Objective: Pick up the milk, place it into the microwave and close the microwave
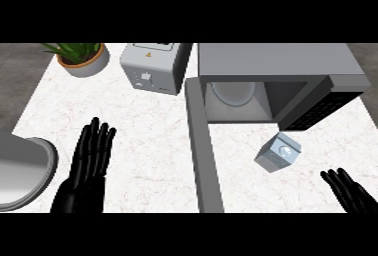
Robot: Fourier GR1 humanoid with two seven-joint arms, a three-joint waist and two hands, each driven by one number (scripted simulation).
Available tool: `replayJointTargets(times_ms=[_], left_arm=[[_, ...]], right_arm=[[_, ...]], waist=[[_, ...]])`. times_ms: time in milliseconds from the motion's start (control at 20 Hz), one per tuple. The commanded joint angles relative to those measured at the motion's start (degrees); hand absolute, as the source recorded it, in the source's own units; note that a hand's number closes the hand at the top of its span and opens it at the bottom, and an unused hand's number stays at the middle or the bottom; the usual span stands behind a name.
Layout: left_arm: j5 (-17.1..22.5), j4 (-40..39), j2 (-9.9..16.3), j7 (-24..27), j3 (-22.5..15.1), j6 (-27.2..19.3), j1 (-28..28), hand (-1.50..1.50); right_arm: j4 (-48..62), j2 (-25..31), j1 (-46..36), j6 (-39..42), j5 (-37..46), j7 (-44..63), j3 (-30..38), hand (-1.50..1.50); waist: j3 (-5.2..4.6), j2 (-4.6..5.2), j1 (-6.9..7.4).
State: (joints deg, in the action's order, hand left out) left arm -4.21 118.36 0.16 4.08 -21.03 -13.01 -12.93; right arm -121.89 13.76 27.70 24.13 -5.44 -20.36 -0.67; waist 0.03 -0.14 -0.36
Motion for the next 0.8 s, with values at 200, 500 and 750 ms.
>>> replayJointTargets(times_ms=[200,500,750], left_arm=[[-3.7,-2.8,-0.1,6.3,-11.9,-8.5,-4.5,-1.5],[-3.0,-3.6,1.0,9.8,-11.0,-8.8,-6.2,-1.5],[-2.0,-5.8,0.4,10.7,-15.0,-10.0,-6.9,-1.5]], right_arm=[[10.1,-2.5,-4.2,0.2,5.1,-4.8,1.5,-1.5],[20.3,-5.5,-6.4,-2.7,12.6,-15.3,1.9,-1.5],[24.2,-4.7,-9.8,-1.7,11.3,-14.5,4.3,-1.5]], waist=[[-0.02,0.09,0.42],[-0.02,0.08,0.52],[-0.03,0.1,0.45]])
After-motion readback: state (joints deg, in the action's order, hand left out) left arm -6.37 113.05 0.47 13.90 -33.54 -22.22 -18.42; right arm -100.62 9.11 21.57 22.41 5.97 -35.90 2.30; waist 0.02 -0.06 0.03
